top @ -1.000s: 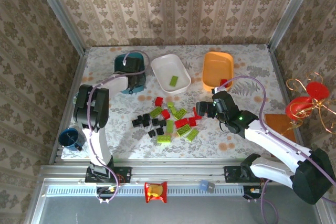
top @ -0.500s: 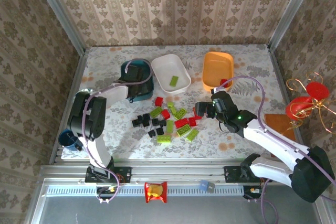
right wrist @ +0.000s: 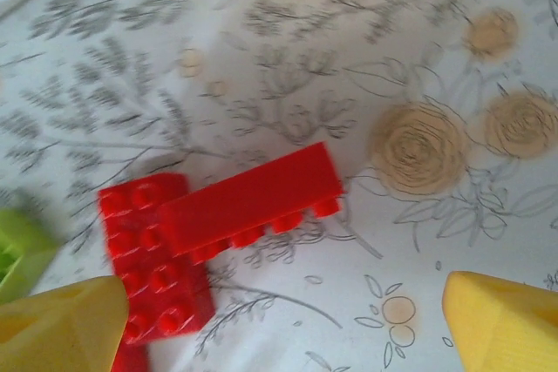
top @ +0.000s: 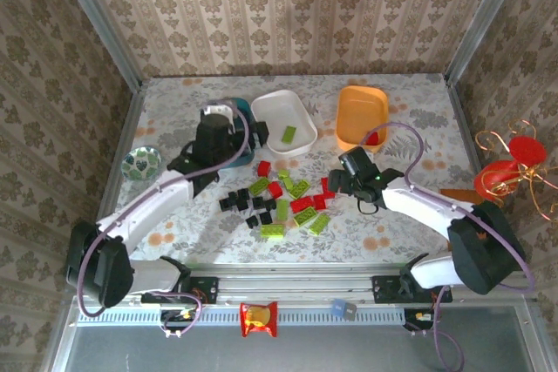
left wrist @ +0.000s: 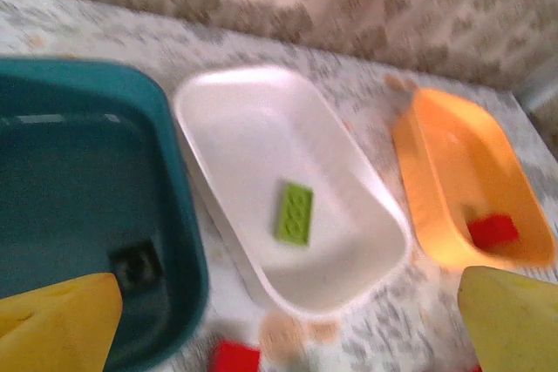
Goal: Sort the legos into containers by color
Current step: Pick up the lego from the center of the table.
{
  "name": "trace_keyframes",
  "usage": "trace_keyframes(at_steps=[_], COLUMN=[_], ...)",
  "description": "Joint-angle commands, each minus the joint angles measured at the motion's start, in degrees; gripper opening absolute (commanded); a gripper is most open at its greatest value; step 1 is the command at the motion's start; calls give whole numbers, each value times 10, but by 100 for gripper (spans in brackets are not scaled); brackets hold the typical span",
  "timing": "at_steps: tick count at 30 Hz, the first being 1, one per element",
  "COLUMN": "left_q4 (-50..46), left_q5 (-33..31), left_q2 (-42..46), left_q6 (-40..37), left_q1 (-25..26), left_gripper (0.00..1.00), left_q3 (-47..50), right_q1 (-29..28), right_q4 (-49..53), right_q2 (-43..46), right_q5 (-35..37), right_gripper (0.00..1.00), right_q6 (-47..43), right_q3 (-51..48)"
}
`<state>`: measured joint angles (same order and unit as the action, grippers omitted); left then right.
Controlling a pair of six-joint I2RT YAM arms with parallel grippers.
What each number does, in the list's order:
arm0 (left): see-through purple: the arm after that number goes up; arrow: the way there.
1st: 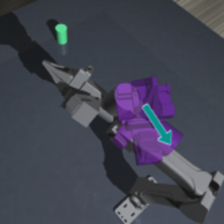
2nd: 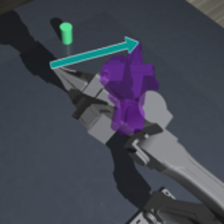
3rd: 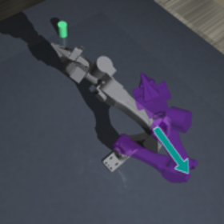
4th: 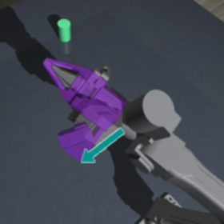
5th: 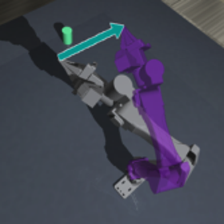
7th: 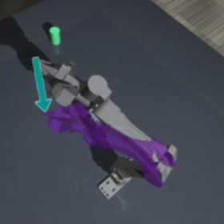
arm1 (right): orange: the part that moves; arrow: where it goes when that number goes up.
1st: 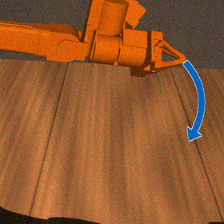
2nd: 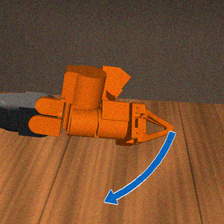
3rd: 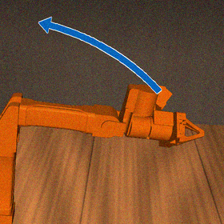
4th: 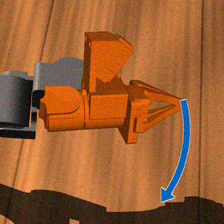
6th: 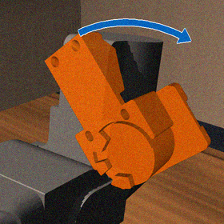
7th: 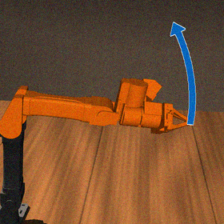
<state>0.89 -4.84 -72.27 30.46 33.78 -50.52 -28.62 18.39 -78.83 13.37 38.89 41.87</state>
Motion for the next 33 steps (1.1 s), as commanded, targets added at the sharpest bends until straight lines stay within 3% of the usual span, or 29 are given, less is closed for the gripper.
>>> trace_keyframes(at_steps=[1,5,9,19,26,33], left_q4=[5,37,34,27,23,10], left_q5=[-41,-76,-94,-100,-99,-105], left_q2=[30,85,124,182,183,194], left_q6=[-14,-22,-34,-25,-25,-28], left_q1=[36,73,91,94,94,94], left_gripper=[100,100,100,100,100,100], left_q3=[60,131,163,211,209,202], right_q1=[3,1,3,8,11,24], right_q4=[-11,-51,-30,3,-6,-8], right_q2=[-21,-40,-63,-143,-139,-103], right_q5=[24,33,57,24,23,15], right_gripper=[95,94,91,79,49,31], right_q6=[127,246,306,342,337,290], right_q3=[22,20,41,89,66,39])
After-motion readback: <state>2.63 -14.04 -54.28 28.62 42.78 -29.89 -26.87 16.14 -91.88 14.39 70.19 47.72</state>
